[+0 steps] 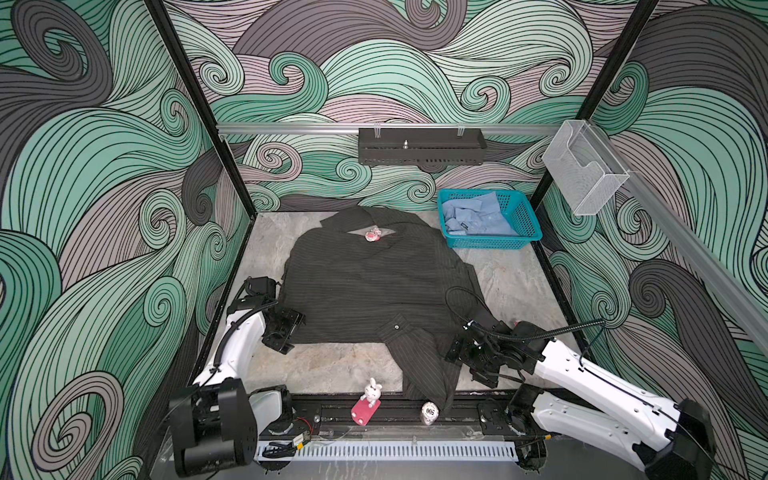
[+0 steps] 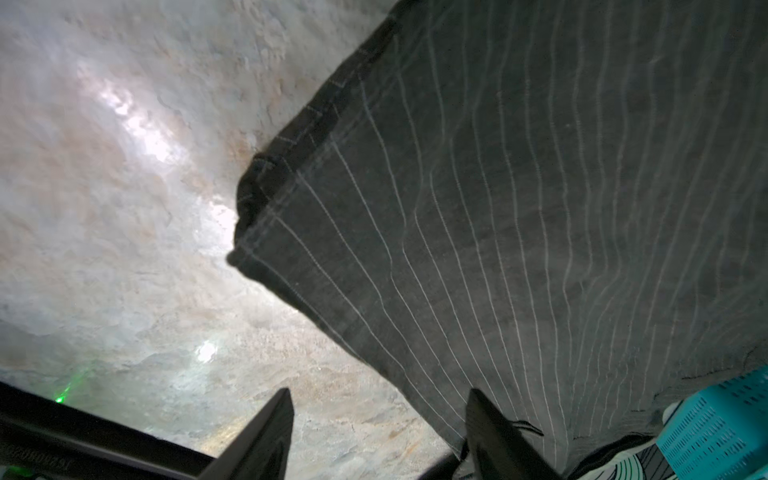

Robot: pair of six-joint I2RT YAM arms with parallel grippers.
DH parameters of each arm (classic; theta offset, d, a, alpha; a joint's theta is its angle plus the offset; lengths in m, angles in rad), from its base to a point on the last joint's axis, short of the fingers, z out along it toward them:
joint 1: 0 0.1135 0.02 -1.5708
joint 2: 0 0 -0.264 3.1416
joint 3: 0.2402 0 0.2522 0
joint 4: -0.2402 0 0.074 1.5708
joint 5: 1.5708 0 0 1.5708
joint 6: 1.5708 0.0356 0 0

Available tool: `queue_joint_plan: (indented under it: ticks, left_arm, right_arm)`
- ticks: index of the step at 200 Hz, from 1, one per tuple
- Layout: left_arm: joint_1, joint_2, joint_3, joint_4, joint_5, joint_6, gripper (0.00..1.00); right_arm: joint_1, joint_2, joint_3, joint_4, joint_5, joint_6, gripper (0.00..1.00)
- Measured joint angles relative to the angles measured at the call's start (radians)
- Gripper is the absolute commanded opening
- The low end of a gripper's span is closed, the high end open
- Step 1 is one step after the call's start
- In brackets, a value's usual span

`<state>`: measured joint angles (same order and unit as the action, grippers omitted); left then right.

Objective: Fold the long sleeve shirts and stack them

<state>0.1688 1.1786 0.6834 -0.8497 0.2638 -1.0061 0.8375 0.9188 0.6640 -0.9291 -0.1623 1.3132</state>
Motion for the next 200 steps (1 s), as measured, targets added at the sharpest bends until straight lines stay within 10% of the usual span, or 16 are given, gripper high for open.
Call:
queue_joint_plan:
  ticks: [118, 141, 167, 200]
  left_arm:
    - [0.042, 0.089, -0.072, 0.147, -0.058, -0.103, 0.67]
    - [0.071, 0.096, -0.072, 0.161, -0.057, -0.1, 0.64]
    - [0.095, 0.099, -0.072, 0.171, -0.053, -0.08, 0.64]
    - [0.116, 0.112, -0.072, 0.174, -0.049, -0.049, 0.65]
  right_arm:
    - [0.325, 0.156, -0.149, 0.312, -0.011, 0.342, 0.79]
    - [0.326, 0.203, -0.159, 0.383, -0.018, 0.36, 0.55]
    - [0.327, 0.177, -0.178, 0.411, -0.008, 0.378, 0.01]
    - [0.296, 0.038, -0.136, 0.32, 0.045, 0.348, 0.0]
